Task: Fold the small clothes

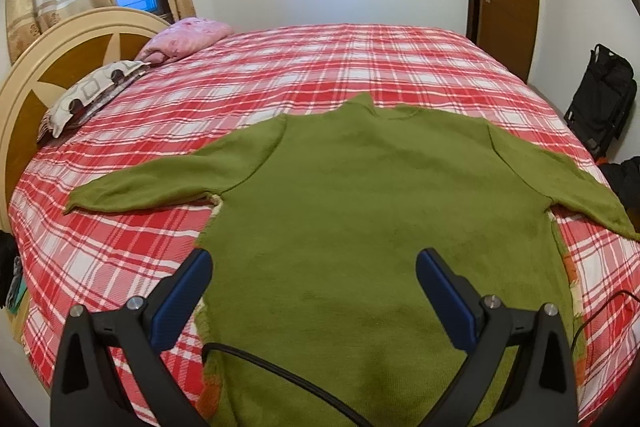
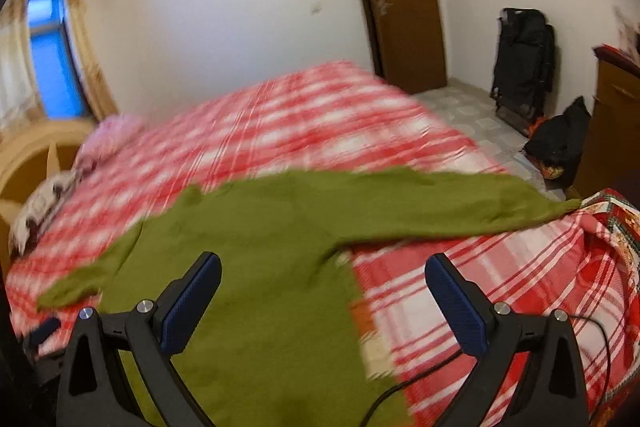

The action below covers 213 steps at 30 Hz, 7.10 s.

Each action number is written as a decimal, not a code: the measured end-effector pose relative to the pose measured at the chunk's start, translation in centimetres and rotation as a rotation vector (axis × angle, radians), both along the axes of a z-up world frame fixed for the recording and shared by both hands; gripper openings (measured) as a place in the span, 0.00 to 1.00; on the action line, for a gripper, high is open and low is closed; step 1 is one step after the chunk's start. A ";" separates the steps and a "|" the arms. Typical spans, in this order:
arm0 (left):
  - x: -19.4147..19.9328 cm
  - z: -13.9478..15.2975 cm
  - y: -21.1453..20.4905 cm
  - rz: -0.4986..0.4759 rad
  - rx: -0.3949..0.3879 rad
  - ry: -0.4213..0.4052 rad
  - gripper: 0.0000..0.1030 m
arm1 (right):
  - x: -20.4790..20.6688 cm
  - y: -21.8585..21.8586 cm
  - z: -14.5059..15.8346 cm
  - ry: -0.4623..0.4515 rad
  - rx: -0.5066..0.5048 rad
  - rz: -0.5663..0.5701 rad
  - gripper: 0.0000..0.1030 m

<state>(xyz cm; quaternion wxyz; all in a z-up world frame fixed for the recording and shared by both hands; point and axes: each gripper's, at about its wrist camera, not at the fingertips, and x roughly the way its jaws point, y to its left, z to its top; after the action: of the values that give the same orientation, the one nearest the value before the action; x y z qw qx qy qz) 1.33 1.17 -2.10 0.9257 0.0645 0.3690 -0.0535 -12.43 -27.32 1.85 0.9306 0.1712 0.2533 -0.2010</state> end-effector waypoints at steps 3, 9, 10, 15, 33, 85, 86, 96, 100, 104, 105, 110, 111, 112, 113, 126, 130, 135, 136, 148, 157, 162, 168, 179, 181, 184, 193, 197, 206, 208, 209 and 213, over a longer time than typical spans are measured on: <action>0.6 -0.5 -0.1 -0.006 0.003 0.007 1.00 | -0.4 -5.5 -0.3 0.039 0.050 -0.055 0.99; 1.9 -1.5 0.1 0.009 -0.003 0.044 1.00 | -4.0 -20.1 -2.8 0.110 0.277 -0.250 0.97; 2.1 -1.6 0.0 0.011 -0.001 0.051 1.00 | -4.4 -22.2 -3.5 0.133 0.325 -0.273 0.92; 2.8 -2.5 -1.0 0.011 0.009 0.088 1.00 | -5.3 -27.0 -6.0 0.125 0.527 -0.304 0.88; 4.2 -2.8 -0.2 0.032 0.050 0.079 1.00 | -1.7 -31.9 -10.6 0.154 0.513 -0.492 0.10; 6.4 -3.0 17.9 0.316 -0.069 0.027 1.00 | 27.6 22.0 -12.7 0.324 0.275 0.751 0.16; 6.4 -2.9 18.3 0.322 -0.075 0.031 1.00 | 28.0 22.3 -12.8 0.324 0.276 0.750 0.16; 6.9 -2.1 28.2 0.513 -0.146 0.022 1.00 | 22.5 20.4 -5.6 0.135 0.190 0.741 0.19; 9.0 -1.8 33.2 0.577 -0.180 0.029 1.00 | 16.9 19.6 -1.8 -0.026 0.166 0.726 0.81; 12.1 -2.4 35.9 0.571 -0.253 0.073 1.00 | 14.0 19.9 -0.1 -0.082 0.178 0.737 0.82; 13.2 -2.8 36.4 0.586 -0.269 0.103 1.00 | 13.5 20.1 0.1 -0.078 0.172 0.736 0.82; 16.2 -5.1 37.6 0.638 -0.406 0.172 0.98 | 11.3 20.7 0.5 -0.068 0.174 0.767 0.82; 16.6 -5.7 37.9 0.645 -0.450 0.177 0.93 | 11.0 20.8 0.5 -0.059 0.162 0.769 0.82; 17.0 -6.2 38.2 0.650 -0.485 0.184 0.91 | 10.8 20.8 0.5 -0.052 0.148 0.767 0.82; 17.4 -6.7 38.3 0.659 -0.512 0.192 0.91 | 10.6 20.8 0.4 -0.049 0.140 0.765 0.82; 19.7 -6.6 37.7 0.667 -0.480 0.163 0.12 | 10.5 16.8 -1.1 0.007 0.190 0.617 0.82; 19.2 -3.1 35.3 0.606 -0.450 0.080 0.11 | 9.9 13.5 -1.6 0.009 0.220 0.515 0.82; 18.2 3.8 25.0 0.366 -0.350 -0.063 0.09 | 9.2 8.4 -2.5 0.016 0.271 0.375 0.82; 17.8 5.1 21.4 0.288 -0.319 -0.086 0.09 | 8.9 7.2 -2.8 0.018 0.288 0.344 0.82; 13.7 2.6 -2.8 -0.214 -0.348 0.049 0.15 | 5.7 1.1 -3.4 0.022 0.322 0.235 0.82; 13.6 3.6 14.8 0.240 -0.413 -0.107 1.00 | 7.0 3.1 -4.6 0.013 0.410 0.350 0.82; 14.1 1.6 27.2 0.600 -0.432 -0.078 1.00 | 8.1 5.6 -5.6 0.062 0.407 0.416 0.82; 18.1 -3.9 32.6 0.758 -0.477 0.106 0.98 | 8.3 6.6 -5.8 0.092 0.390 0.433 0.82; 20.9 -6.8 32.4 0.699 -0.464 0.161 0.14 | 8.3 6.2 -6.1 0.113 0.389 0.392 0.82; 20.8 -5.9 31.3 0.661 -0.437 0.117 0.11 | 8.3 6.0 -6.2 0.114 0.391 0.380 0.82; 20.1 -3.0 28.2 0.577 -0.390 0.020 0.09 | 8.1 5.2 -6.3 0.108 0.408 0.354 0.82; 15.0 5.2 4.1 0.003 -0.223 -0.191 0.09 | 7.0 2.4 -6.1 0.082 0.421 0.265 0.82; 13.3 2.6 -5.1 -0.174 -0.174 -0.110 0.17 | 6.2 1.4 -6.0 0.076 0.413 0.237 0.82; 11.1 -1.8 -6.0 -0.262 -0.191 0.117 0.68 | 5.4 -0.2 -5.6 0.039 0.431 0.212 0.82; 9.7 -0.6 -2.0 -0.225 -0.282 0.075 0.87 | 5.9 0.3 -4.8 0.025 0.409 0.239 0.82; 9.1 -0.2 -0.4 -0.205 -0.304 0.056 0.91 | 6.4 0.7 -4.2 0.020 0.387 0.258 0.82; 8.3 -1.1 5.8 -0.066 -0.319 0.077 0.96 | 10.8 4.3 -2.4 0.058 0.267 0.435 0.82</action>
<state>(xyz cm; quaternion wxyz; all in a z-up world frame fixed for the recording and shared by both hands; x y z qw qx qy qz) 9.68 6.94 -3.16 0.9071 -0.0732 0.3886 -0.1442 -1.63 -23.00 -0.51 0.9134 0.2283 0.3353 0.0345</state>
